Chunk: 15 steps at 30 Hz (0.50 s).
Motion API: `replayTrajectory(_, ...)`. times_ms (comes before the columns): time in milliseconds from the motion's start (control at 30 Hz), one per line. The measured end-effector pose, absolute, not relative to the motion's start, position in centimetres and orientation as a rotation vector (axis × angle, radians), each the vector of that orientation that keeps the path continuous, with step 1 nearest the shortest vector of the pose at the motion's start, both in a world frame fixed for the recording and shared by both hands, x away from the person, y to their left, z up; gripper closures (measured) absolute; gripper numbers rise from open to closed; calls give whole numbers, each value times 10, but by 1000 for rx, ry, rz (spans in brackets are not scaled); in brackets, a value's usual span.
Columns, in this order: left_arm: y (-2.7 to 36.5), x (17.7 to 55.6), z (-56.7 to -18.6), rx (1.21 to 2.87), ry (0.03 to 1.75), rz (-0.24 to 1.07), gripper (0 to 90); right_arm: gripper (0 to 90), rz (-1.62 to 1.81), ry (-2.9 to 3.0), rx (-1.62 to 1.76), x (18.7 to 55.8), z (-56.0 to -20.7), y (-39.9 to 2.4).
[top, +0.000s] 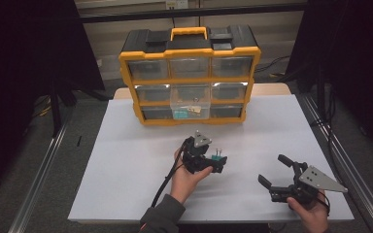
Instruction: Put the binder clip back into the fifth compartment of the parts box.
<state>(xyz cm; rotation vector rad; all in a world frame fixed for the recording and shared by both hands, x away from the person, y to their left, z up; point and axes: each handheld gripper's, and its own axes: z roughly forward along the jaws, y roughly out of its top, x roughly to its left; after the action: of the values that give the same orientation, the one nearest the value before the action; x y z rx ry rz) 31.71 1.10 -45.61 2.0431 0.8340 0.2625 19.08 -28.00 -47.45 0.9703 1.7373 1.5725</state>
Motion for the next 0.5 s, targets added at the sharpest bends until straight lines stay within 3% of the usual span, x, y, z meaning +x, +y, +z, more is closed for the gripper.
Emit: replayTrajectory(500,2,319,-471,2126,875,232,95,23,1570,1743,973,191,-475,-280)
